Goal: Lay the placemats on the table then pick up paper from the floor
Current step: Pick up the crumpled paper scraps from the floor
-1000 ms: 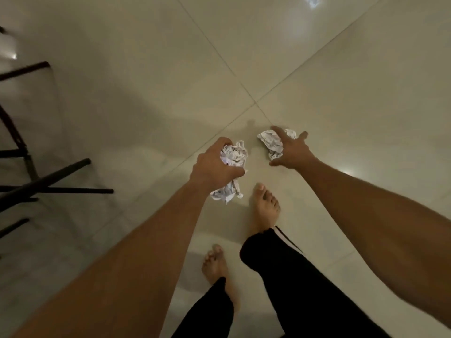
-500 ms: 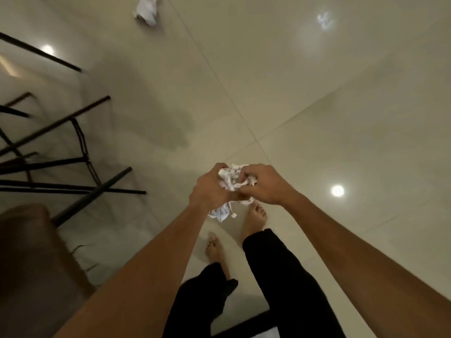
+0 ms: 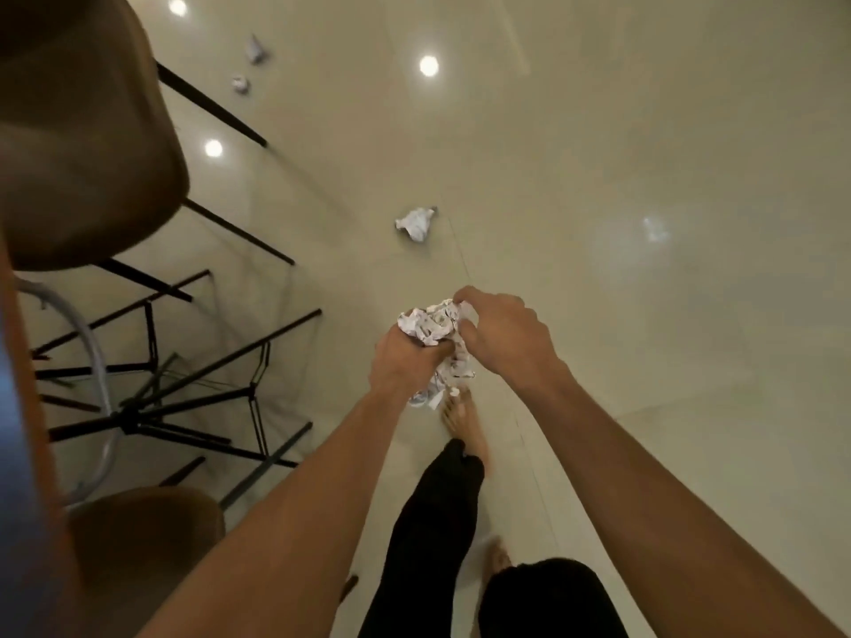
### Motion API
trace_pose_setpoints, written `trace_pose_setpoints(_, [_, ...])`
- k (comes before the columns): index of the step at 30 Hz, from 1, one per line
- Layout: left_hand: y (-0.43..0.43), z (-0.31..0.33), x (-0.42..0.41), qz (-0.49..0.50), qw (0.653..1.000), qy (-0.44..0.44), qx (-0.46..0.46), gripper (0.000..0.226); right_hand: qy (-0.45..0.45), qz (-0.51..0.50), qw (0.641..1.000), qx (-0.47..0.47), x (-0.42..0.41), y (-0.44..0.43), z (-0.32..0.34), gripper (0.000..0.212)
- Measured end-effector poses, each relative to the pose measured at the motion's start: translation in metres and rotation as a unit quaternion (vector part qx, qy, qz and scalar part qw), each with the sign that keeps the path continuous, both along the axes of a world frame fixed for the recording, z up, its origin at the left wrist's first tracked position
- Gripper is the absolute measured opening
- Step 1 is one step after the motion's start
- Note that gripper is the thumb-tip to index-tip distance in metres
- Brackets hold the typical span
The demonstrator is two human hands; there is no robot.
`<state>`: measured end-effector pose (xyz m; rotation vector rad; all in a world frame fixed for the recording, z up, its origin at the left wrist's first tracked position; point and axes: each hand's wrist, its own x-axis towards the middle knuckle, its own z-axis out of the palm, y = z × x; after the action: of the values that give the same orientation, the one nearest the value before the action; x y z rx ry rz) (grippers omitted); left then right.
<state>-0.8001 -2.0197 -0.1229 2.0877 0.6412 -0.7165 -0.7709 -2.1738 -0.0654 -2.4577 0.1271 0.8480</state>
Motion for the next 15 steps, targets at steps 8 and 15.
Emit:
trace_pose_setpoints(8, [0.056,0.037,0.153,0.048,0.997,-0.005,0.058,0.046,0.049,0.035,0.997,-0.040,0.149,0.020,-0.008,0.049])
trace_pose_setpoints(15, [0.103,0.000,0.268,0.138,0.988,0.015,0.067,0.049,0.104,0.100,0.986,-0.078,0.262,0.067,-0.074,0.037])
